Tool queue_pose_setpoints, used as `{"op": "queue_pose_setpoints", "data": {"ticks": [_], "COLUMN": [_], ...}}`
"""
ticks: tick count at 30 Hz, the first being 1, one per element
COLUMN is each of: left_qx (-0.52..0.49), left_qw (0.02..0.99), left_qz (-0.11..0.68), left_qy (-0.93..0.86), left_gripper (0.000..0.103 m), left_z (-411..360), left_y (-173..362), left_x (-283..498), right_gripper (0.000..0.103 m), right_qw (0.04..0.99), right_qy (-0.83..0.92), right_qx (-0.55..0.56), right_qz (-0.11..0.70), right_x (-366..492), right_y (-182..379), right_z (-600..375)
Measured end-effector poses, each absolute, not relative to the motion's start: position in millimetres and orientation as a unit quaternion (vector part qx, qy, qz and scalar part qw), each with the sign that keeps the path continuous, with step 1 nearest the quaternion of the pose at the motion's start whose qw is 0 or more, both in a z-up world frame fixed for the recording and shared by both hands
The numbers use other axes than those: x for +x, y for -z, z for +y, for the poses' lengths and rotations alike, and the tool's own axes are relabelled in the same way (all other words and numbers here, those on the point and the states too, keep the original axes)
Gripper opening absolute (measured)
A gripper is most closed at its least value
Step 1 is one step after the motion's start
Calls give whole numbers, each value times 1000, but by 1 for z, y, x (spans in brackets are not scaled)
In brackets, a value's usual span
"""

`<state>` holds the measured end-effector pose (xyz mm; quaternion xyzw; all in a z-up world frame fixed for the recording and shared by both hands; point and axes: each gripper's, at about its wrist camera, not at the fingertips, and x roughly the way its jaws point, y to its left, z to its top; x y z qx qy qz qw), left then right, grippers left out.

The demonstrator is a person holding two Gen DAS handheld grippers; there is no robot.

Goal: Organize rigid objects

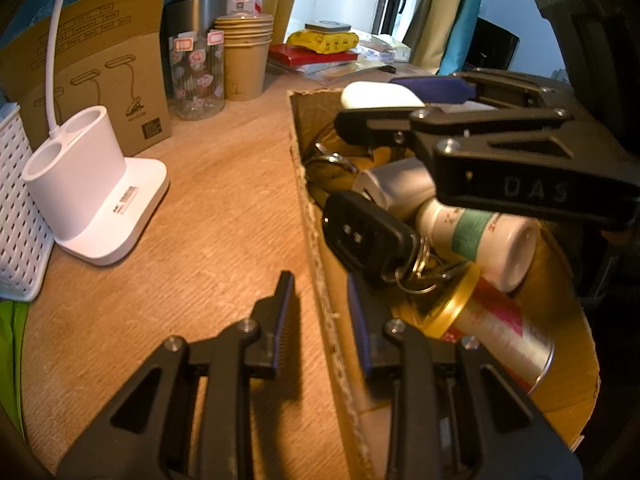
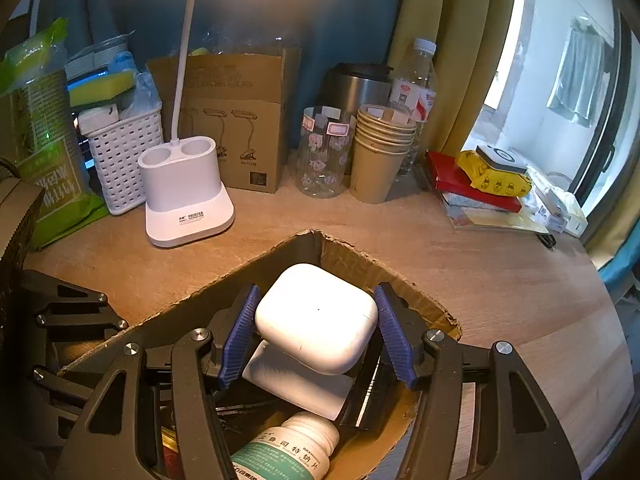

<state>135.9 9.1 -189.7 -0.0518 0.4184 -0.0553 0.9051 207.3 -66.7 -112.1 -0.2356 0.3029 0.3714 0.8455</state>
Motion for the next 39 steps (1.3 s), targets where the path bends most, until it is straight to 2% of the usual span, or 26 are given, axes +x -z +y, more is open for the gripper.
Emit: {"op": "queue_pose_setpoints", "data": {"ticks": [6,10,39], "left_qx": [-52,-52,-52], "left_qw": [905,905,905], "left_qz": [418,418,418], "left_qy": [55,55,55], "left_gripper": [28,28,29], "left_z": [9,9,11], "left_y": [190,190,190], "left_x": [136,136,136], "right_gripper": [62,66,67], "right_qw": [844,840,879], "right_qy": [-372,-380,-341], "right_qx": [-234,-229,-173], "right_qz": [307,312,286], "right_x": [209,210,186], "right_y": [111,110,83], "right_z": [-67,-69,-111]}}
